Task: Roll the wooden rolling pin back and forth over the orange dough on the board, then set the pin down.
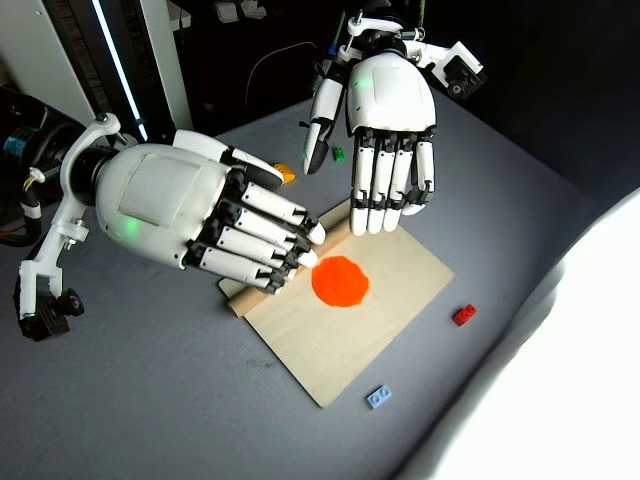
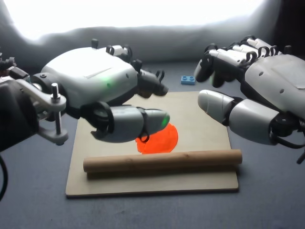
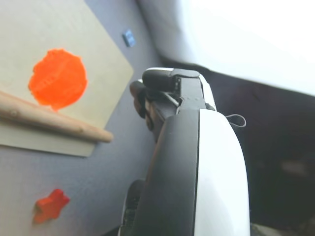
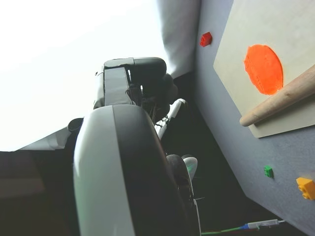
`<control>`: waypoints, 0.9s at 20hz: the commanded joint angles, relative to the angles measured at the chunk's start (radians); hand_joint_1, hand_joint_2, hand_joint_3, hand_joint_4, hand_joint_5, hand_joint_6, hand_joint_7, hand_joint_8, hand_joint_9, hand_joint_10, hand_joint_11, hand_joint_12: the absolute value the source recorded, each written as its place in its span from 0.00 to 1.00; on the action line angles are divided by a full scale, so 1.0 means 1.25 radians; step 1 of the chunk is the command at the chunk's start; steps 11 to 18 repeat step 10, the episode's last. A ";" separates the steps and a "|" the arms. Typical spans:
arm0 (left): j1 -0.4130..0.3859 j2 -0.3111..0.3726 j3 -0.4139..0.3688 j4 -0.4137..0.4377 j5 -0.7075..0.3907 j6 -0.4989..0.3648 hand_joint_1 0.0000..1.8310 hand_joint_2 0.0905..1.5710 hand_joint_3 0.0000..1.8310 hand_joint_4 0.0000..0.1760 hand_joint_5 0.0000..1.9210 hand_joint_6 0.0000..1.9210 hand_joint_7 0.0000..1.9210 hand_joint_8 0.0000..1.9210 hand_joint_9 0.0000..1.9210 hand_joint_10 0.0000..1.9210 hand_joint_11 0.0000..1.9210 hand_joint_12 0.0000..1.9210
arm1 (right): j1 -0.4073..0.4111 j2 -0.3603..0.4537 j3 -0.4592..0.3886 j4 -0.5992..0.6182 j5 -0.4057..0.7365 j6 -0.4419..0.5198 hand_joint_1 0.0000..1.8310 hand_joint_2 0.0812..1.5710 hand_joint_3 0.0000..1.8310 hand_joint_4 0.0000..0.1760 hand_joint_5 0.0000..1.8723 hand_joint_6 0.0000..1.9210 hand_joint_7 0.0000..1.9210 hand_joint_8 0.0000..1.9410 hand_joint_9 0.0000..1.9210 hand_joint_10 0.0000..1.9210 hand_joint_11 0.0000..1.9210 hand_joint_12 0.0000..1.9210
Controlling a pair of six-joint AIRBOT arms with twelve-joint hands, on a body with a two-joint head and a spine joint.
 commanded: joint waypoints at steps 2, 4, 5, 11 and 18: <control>-0.016 0.016 -0.002 0.015 -0.069 -0.002 0.00 0.93 0.00 0.00 0.34 0.05 0.38 0.13 0.21 0.60 0.10 0.85 | 0.010 0.009 -0.001 -0.032 0.061 0.004 0.22 0.96 0.00 0.64 0.17 0.96 0.16 0.92 0.15 1.00 0.13 1.00; -0.019 0.023 -0.001 0.015 -0.069 -0.006 0.00 0.95 0.00 0.00 0.32 0.13 0.29 0.39 0.20 0.66 0.10 0.92 | 0.013 0.013 -0.001 -0.032 0.045 0.004 0.26 0.96 0.00 0.99 0.18 1.00 0.16 0.94 0.16 1.00 0.14 1.00; -0.019 0.025 0.000 0.015 -0.069 -0.009 0.00 0.96 0.00 0.00 0.30 0.21 0.27 0.46 0.20 0.68 0.11 0.92 | 0.015 0.015 -0.001 -0.032 0.035 0.004 0.26 0.96 0.00 1.00 0.18 1.00 0.15 0.94 0.14 1.00 0.14 1.00; -0.019 0.035 -0.002 0.015 -0.065 -0.012 0.00 0.97 0.00 0.00 0.24 0.34 0.23 0.50 0.18 0.69 0.09 0.91 | 0.020 0.021 0.000 -0.032 0.017 0.017 0.26 0.96 0.00 1.00 0.18 1.00 0.15 0.95 0.14 1.00 0.14 1.00; -0.019 0.035 -0.002 0.015 -0.065 -0.012 0.00 0.97 0.00 0.00 0.24 0.34 0.23 0.50 0.18 0.69 0.09 0.91 | 0.020 0.021 0.000 -0.032 0.017 0.017 0.26 0.96 0.00 1.00 0.18 1.00 0.15 0.95 0.14 1.00 0.14 1.00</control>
